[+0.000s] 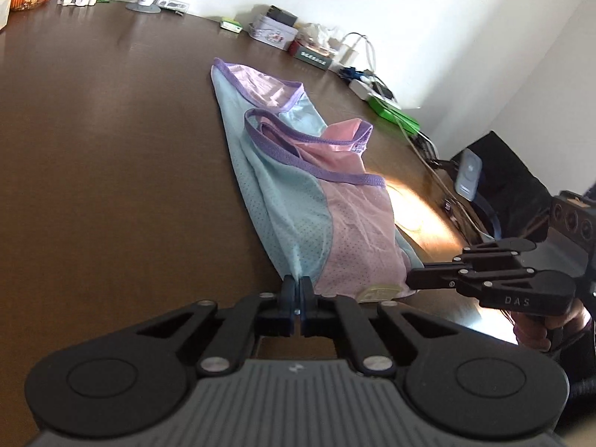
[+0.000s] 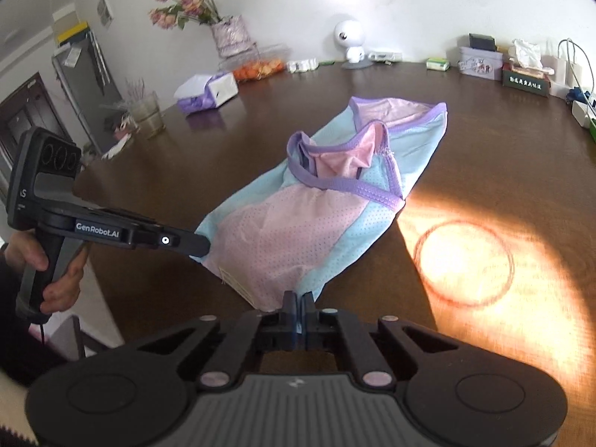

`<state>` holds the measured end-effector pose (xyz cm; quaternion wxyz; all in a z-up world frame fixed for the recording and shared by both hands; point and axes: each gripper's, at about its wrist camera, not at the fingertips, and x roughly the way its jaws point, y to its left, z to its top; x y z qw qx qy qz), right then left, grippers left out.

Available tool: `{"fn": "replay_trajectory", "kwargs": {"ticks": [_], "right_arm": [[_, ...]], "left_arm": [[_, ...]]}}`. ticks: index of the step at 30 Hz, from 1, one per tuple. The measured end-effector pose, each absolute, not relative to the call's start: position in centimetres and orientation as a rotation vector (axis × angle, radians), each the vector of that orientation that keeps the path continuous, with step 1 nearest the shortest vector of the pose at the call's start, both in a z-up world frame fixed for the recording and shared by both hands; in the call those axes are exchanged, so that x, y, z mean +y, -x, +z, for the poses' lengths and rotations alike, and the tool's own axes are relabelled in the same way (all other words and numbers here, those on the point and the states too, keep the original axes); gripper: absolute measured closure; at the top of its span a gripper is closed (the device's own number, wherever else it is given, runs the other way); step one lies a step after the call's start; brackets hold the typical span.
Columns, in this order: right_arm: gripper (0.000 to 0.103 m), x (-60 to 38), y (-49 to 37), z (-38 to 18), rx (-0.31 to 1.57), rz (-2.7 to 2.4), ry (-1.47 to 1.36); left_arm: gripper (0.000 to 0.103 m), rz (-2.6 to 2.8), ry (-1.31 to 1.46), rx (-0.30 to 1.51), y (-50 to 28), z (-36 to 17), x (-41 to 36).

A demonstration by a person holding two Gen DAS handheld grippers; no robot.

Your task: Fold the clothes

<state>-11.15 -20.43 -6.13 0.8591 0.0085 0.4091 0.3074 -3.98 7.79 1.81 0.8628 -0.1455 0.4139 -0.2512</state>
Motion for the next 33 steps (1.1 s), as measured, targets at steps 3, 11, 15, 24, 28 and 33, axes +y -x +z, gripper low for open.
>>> {"fn": "replay_trajectory", "kwargs": {"ticks": [3,11,15,24,28,33], "right_arm": [[0.101,-20.7,13.5,-5.7,0.871,0.667,-0.024],[0.084,-22.2,16.0,-4.9,0.777,0.698,-0.039],[0.075,-22.0,17.0,-6.1,0.76,0.722,-0.008],[0.087,-21.1,17.0,-7.8,0.699,0.693,0.038],[0.1,-20.7,17.2,-8.0,0.679,0.69,0.046],[0.101,-20.8,18.7,-7.4,0.645,0.715,0.05]], "left_arm": [[0.093,-0.543,0.327,0.842,6.3,1.8,8.0],[0.052,-0.569,0.348,0.772,8.0,1.8,7.2],[0.062,-0.578,0.333,0.749,8.1,1.6,6.3],[0.05,-0.587,0.347,0.626,9.3,0.4,7.8],[0.067,-0.641,0.248,0.611,10.1,0.5,6.6],[0.101,-0.639,0.213,0.571,11.7,1.1,6.4]]}}
